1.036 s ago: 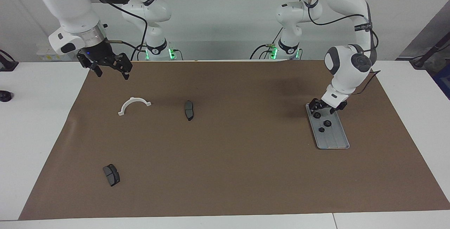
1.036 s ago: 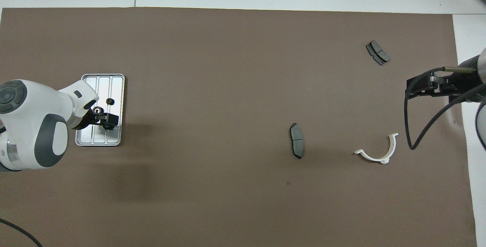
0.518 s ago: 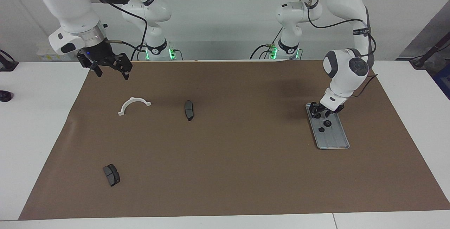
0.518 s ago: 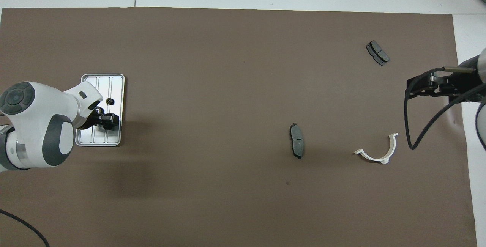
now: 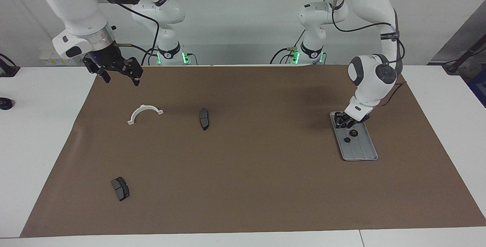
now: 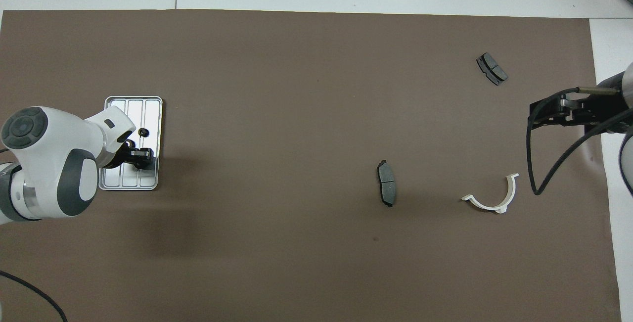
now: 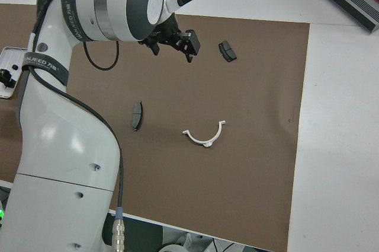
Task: Place bearing gear from tray to pile
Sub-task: 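Lower the left gripper onto a black gear in the tray and grasp it, then carry the gear with the left gripper to mid-table and release it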
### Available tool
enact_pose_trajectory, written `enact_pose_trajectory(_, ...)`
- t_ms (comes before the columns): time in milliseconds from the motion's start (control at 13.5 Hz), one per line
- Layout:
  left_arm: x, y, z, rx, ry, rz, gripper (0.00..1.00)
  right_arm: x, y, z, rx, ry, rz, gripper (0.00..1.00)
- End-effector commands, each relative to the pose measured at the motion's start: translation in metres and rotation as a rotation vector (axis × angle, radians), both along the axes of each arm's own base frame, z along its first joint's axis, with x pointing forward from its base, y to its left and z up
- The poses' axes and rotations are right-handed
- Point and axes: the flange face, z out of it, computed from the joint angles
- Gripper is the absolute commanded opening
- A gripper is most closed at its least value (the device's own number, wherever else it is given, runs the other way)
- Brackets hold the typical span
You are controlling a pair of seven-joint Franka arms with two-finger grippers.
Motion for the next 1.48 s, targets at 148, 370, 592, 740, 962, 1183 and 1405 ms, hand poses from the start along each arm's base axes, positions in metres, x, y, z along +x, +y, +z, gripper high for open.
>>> enact_pose_trajectory(148, -0.004, 0.002, -0.006, -0.006, 0.016, 0.017, 0.25, -0.004, -0.002, 0.001, 0.020, -0.014, 0.006, 1.00)
enact_pose_trajectory(370, 0.015, -0.001, 0.012, -0.007, 0.001, 0.012, 0.17, -0.004, -0.002, 0.001, 0.020, -0.014, 0.006, 1.00)
enact_pose_trajectory(592, 0.050, -0.024, 0.041, -0.018, -0.031, -0.016, 0.17, -0.004, -0.002, 0.001, 0.020, -0.014, 0.006, 1.00)
enact_pose_trajectory(740, 0.056, -0.062, 0.046, -0.023, -0.055, -0.004, 0.18, -0.005, -0.002, 0.001, 0.020, -0.013, 0.006, 1.00)
enact_pose_trajectory(962, 0.042, -0.148, 0.045, -0.035, -0.076, -0.003, 0.18, -0.005, -0.002, 0.001, 0.020, -0.013, 0.006, 1.00)
enact_pose_trajectory(1183, 0.014, -0.242, 0.046, -0.062, -0.109, -0.017, 0.18, -0.005, -0.002, 0.001, 0.020, -0.013, 0.004, 1.00)
enact_pose_trajectory(1405, -0.010, -0.306, 0.027, -0.087, -0.131, -0.085, 0.18, -0.005, -0.003, 0.000, 0.020, -0.009, 0.004, 1.00)
